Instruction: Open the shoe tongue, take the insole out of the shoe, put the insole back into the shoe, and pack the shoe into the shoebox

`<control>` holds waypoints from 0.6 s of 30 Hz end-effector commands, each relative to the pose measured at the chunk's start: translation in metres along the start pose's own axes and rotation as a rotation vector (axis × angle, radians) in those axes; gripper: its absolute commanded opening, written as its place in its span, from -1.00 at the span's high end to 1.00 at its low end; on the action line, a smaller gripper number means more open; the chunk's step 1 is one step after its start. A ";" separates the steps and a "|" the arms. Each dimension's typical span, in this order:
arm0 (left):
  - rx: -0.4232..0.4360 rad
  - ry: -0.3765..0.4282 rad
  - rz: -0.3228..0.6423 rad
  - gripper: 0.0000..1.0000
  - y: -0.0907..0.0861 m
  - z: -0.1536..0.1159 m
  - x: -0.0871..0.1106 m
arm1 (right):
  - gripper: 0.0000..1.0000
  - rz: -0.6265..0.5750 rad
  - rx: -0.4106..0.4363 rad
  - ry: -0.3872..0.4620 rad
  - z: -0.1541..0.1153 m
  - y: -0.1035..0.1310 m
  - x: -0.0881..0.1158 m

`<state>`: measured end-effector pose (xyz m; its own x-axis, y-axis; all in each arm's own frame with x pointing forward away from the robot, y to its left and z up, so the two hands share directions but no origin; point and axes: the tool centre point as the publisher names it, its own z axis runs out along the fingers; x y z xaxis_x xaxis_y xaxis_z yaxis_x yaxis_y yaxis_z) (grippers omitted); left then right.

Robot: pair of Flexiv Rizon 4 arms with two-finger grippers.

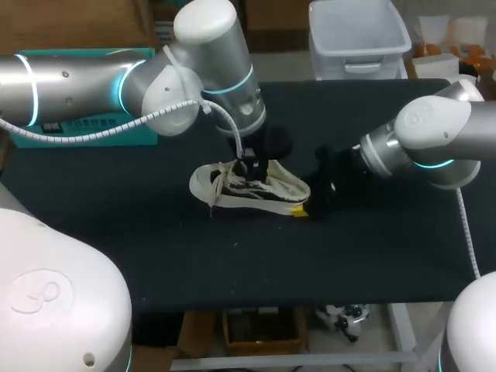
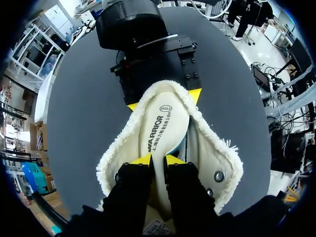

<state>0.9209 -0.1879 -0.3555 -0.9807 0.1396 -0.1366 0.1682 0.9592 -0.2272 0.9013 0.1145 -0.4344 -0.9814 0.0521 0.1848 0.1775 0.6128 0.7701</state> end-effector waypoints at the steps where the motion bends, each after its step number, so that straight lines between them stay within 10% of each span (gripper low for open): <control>1: 0.050 0.053 0.009 1.00 0.001 -0.004 -0.001 | 1.00 0.001 -0.003 0.005 0.011 -0.009 -0.003; 18: 0.211 0.149 0.045 1.00 -0.008 -0.024 -0.002 | 1.00 0.001 -0.003 0.005 0.011 -0.009 -0.003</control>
<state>0.9213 -0.1934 -0.3383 -0.9751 0.2215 -0.0092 0.2064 0.8921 -0.4018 0.9011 0.1154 -0.4343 -0.9812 0.0524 0.1855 0.1783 0.6119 0.7705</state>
